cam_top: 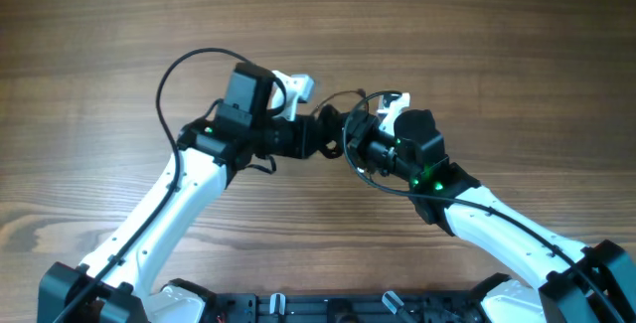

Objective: Untangle cables

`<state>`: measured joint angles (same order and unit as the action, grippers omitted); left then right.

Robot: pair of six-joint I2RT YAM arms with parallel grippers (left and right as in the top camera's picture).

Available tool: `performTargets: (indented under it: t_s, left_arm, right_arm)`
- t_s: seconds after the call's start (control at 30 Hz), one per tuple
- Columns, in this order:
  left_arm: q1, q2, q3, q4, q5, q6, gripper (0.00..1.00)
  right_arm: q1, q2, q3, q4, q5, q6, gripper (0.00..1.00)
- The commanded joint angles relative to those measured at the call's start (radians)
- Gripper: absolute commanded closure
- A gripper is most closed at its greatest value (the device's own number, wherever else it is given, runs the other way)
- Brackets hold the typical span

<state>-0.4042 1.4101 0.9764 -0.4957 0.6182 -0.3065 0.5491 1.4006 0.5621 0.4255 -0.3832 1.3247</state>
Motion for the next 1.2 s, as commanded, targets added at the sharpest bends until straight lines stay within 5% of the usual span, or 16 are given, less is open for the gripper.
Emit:
performTargets:
  t_s: [0.0,0.07,0.23,0.47,0.6,0.67,0.87,1.07,1.17]
  left_arm:
    - [0.07,-0.023,0.037,-0.023,0.097,-0.05,0.96]
    - [0.109,-0.023,0.037,-0.039,0.097,-0.054,0.96]
    - [0.148,-0.023,0.037,-0.039,-0.01,-0.21,0.96]
    - [0.148,-0.023,0.037,-0.039,-0.234,-0.643,0.96]
    - [0.113,-0.023,0.037,-0.039,-0.234,-0.652,0.96]
    - [0.087,-0.023,0.037,-0.034,-0.234,-0.655,0.96]
    - [-0.014,-0.023,0.037,0.034,-0.235,-0.769,0.96]
    - [-0.071,-0.023,0.037,0.036,-0.235,-0.801,0.96]
    - [-0.077,-0.023,0.037,0.036,-0.234,-0.802,0.96]
  right_arm:
    - [-0.019,0.023,-0.006,-0.023,-0.023,-0.041,0.2]
    - [-0.046,0.023,-0.006,-0.022,-0.034,-0.039,0.0]
    - [-0.069,0.023,-0.006,-0.023,-0.079,-0.007,0.0]
    - [-0.069,0.023,-0.006,-0.17,-0.15,0.188,0.0]
    - [-0.068,0.023,-0.006,-0.166,-0.15,0.237,0.01]
    - [-0.066,0.023,-0.006,-0.164,-0.149,0.279,0.04]
    - [-0.007,0.023,-0.006,-0.13,-0.107,0.328,0.44]
    - [-0.007,0.023,-0.006,-0.127,-0.1,0.359,0.59]
    - [-0.007,0.023,-0.006,-0.127,-0.08,0.359,0.58]
